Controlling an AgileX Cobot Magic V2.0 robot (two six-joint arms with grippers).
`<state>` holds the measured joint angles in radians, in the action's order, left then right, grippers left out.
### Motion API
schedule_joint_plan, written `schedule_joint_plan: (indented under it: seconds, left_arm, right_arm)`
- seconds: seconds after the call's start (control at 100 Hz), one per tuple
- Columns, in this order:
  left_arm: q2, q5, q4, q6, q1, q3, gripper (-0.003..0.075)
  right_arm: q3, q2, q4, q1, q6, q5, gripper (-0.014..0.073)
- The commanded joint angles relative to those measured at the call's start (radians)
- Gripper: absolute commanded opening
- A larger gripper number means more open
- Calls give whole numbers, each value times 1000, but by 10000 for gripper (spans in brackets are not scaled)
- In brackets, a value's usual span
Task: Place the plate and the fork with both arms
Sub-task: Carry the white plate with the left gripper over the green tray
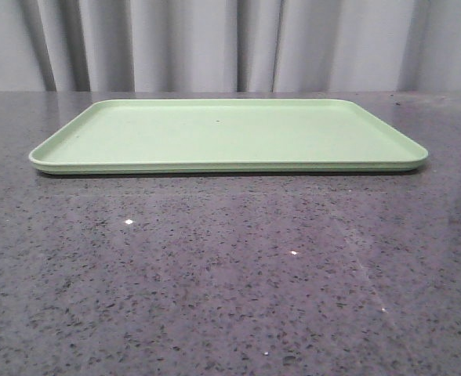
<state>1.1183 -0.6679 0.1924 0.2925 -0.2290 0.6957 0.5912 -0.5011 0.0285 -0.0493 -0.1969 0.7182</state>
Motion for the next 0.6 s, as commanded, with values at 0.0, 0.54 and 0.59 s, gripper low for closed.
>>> schedule_joint_plan:
  seconds: [0.0, 0.54, 0.59]
  left_arm:
    - [-34, 33, 5, -1, -4, 23, -20]
    - [-110, 35, -102, -3, -4, 164, -20]
    - [-110, 44, -139, -18, -4, 177, -20]
  right_arm:
    - [35, -11, 6, 4, 4, -61, 474]
    - [35, -11, 5, 4, 4, -58, 474]
    - [35, -11, 5, 4, 4, -58, 474]
